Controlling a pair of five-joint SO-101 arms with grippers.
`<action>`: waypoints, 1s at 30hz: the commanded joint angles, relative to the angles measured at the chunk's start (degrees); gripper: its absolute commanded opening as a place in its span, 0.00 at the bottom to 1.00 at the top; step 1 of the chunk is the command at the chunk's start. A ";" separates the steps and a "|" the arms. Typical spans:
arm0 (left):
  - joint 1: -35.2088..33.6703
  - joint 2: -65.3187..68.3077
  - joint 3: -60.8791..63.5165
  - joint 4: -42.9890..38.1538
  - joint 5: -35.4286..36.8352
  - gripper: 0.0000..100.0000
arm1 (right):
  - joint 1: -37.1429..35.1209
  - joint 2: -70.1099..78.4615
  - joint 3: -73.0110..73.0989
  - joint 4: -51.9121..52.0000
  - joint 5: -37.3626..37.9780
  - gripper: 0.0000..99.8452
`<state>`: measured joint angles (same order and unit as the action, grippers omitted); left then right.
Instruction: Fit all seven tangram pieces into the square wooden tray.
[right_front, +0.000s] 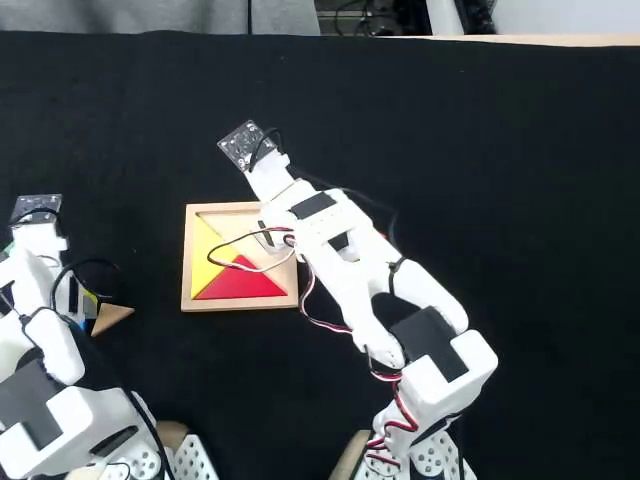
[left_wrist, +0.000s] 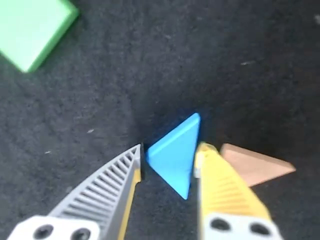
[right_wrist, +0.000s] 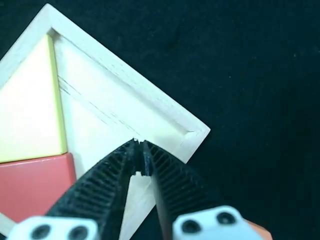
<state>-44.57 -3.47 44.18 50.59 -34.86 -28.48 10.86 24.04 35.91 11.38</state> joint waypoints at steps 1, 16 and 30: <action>1.36 0.79 0.40 -1.32 1.58 0.07 | 1.05 -3.38 -0.13 -0.97 0.62 0.01; 9.10 -3.69 -20.62 24.26 14.15 0.08 | 5.54 -3.91 -0.84 -1.14 0.18 0.01; 38.90 -3.52 -27.56 25.85 53.89 0.08 | 11.16 -3.82 -1.10 -4.22 0.18 0.01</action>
<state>-12.13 -4.97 18.07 80.92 10.95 -18.46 10.86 24.04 32.92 11.47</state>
